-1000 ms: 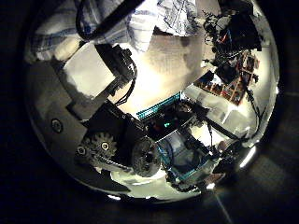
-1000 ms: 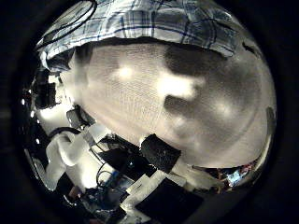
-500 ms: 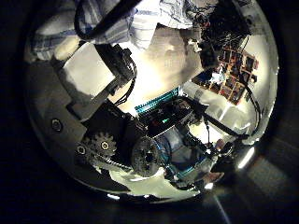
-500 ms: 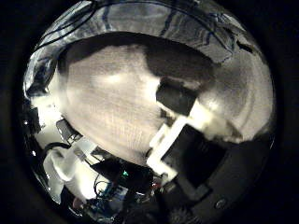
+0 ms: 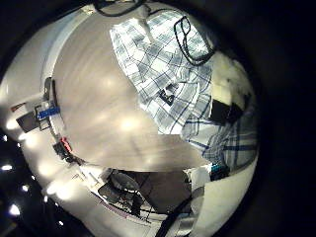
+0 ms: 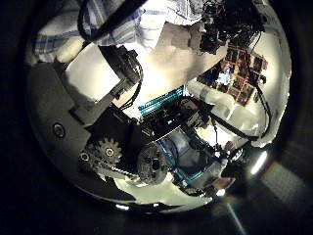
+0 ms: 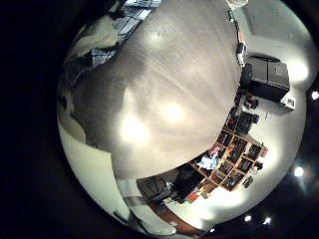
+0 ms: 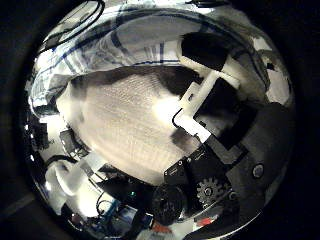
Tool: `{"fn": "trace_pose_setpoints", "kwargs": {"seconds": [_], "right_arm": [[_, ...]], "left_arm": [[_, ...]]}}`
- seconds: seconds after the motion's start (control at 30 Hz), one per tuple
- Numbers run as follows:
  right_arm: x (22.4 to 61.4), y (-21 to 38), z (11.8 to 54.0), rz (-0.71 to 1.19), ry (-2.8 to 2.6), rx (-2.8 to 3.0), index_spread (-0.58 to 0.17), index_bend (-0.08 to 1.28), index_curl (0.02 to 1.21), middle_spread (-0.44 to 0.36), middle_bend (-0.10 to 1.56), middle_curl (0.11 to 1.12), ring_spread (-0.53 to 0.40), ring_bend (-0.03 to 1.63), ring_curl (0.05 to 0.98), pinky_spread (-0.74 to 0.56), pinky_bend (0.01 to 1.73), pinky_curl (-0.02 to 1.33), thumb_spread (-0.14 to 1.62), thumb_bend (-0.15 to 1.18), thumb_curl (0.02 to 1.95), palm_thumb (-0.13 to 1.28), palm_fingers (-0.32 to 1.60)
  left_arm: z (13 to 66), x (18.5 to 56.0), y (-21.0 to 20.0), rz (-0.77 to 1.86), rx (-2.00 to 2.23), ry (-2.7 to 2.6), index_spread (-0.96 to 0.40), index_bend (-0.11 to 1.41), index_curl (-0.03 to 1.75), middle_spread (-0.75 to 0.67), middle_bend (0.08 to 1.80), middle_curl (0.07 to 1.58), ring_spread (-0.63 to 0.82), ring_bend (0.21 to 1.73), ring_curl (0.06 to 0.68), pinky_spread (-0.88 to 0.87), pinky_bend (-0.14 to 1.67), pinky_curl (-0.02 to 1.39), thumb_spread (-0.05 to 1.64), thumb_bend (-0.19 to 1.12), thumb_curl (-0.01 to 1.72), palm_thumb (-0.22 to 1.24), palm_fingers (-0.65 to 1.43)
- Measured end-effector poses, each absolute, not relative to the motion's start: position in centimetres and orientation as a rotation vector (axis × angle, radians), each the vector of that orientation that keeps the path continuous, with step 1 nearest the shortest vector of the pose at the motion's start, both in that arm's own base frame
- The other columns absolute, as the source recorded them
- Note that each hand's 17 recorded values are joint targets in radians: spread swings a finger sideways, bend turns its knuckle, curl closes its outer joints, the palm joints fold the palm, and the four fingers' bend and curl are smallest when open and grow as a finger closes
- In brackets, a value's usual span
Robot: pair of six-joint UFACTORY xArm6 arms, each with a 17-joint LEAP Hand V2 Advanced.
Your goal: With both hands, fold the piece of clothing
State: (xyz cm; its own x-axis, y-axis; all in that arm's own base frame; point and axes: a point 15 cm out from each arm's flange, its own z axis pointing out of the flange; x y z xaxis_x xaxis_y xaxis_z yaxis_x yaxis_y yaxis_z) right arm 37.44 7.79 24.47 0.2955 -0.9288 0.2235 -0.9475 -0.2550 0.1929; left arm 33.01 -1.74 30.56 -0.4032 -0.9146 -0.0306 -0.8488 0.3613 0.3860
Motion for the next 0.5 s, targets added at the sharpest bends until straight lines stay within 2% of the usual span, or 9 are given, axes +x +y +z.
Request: {"fn": "trace_pose_setpoints", "kwargs": {"seconds": [0.33,0.5], "right_arm": [[32.1,5.6,31.3,0.061,-1.669,2.307,-0.349,1.04,0.9,-0.213,1.22,0.91,-0.221,1.42,0.66,-0.17,1.55,0.43,1.18,0.03,0.58,0.98,1.06],[31.9,5.6,34.2,0.112,-1.702,2.347,-0.332,1.04,0.92,-0.197,1.23,0.91,-0.214,1.42,0.674,-0.16,1.54,0.47,1.18,0.01,0.6,1.0,1.06]], "left_arm": [[32.8,29.1,-1.2,-0.545,1.523,-2.382,-0.6,0.18,1.53,-0.67,0.81,1.19,-0.46,1.36,0.512,-0.62,1.12,0.73,1.11,-0.01,0.58,0.88,0.97],[34.6,28.7,-1.3,-0.549,1.524,-2.369,-0.59,0.18,1.54,-0.67,0.8,1.19,-0.46,1.36,0.511,-0.63,1.12,0.72,1.1,-0.02,0.58,0.87,0.98]]}}
